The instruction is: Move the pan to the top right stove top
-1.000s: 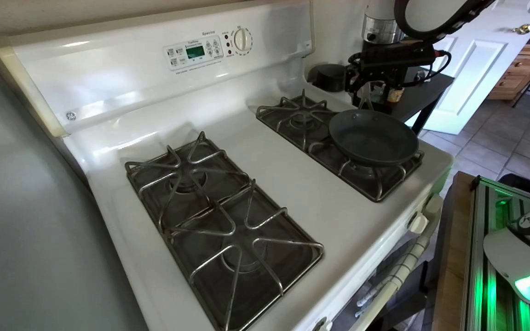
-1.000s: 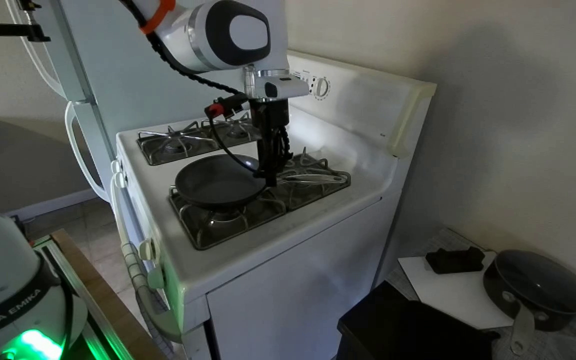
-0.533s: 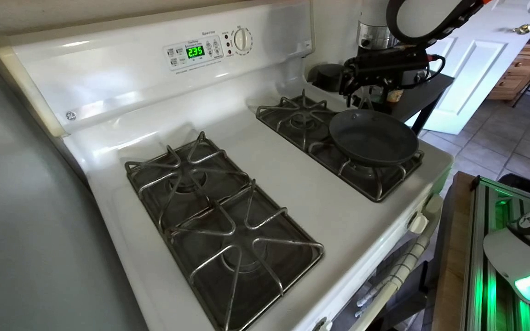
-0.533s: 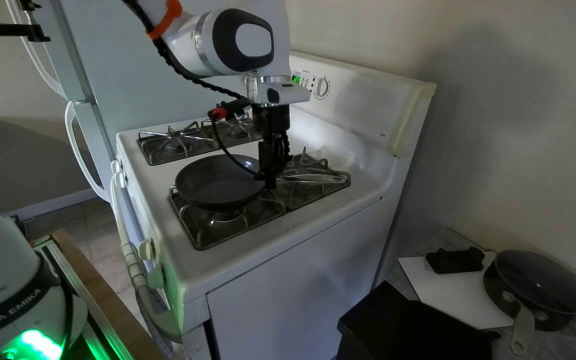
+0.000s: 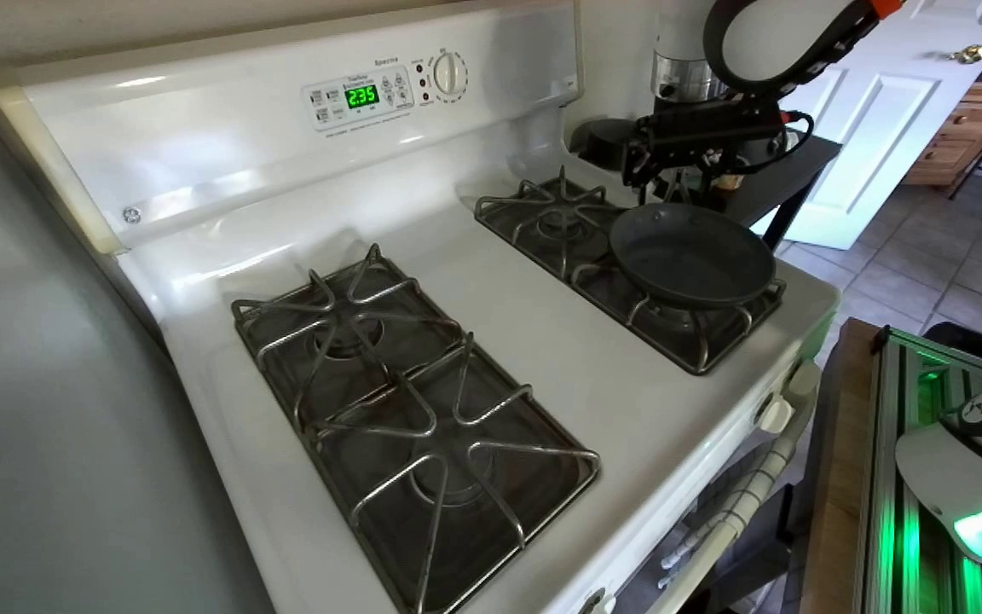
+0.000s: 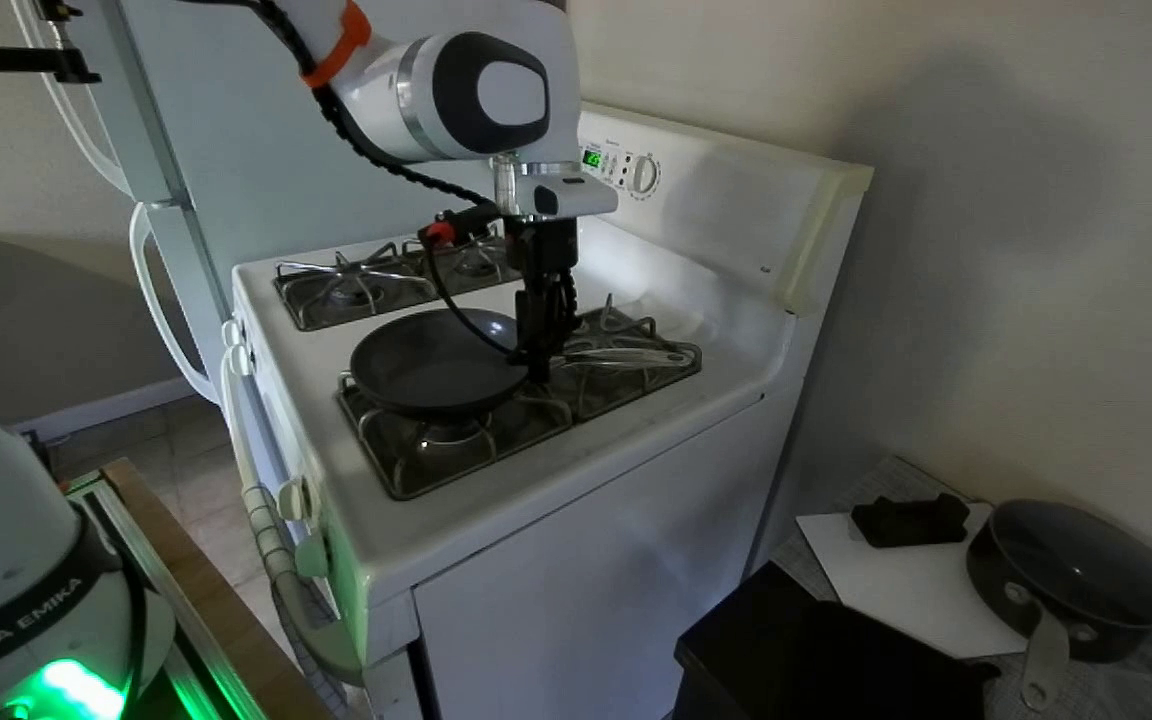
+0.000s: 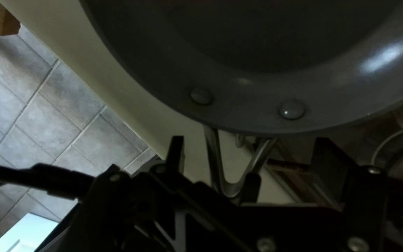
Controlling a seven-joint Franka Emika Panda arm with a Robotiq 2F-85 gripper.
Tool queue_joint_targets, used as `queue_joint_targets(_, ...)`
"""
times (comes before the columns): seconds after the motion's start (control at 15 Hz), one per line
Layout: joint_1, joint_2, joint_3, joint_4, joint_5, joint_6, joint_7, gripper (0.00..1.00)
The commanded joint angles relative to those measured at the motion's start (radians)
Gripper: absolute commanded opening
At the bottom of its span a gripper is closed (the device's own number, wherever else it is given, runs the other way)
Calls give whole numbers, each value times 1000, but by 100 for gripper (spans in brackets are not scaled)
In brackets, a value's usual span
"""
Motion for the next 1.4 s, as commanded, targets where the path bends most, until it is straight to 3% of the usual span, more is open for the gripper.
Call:
queue_joint_targets(0.0,31,29,-23,17,-6,4,45,75)
queue_joint_targets(0.13,35,33,-26,20,-6,2,50,65)
queue_joint_targets(0.4,41,40,-34,30,-4,0,50,75)
queue_joint_targets(0.6,44,45,-37,39,-4,-4,51,73)
queue_joint_targets(0.67,45,46,-38,41,-4,-5,52,68)
queue_joint_targets(0.8,46,48,-39,44,-3,-6,53,44)
queue_joint_targets(0.87,46,49,-40,44,-3,-5,54,44)
queue_joint_targets(1.07,47,51,-41,48,-4,-8,61,18)
queue_joint_targets(1.13,48,51,-42,51,-4,-10,62,16)
queue_joint_targets(1.2,49,54,-43,55,-4,-13,64,24)
queue_joint_targets(1.27,49,56,-43,56,-4,-13,65,46)
queue_joint_targets(1.33,50,55,-43,57,-5,-16,67,57)
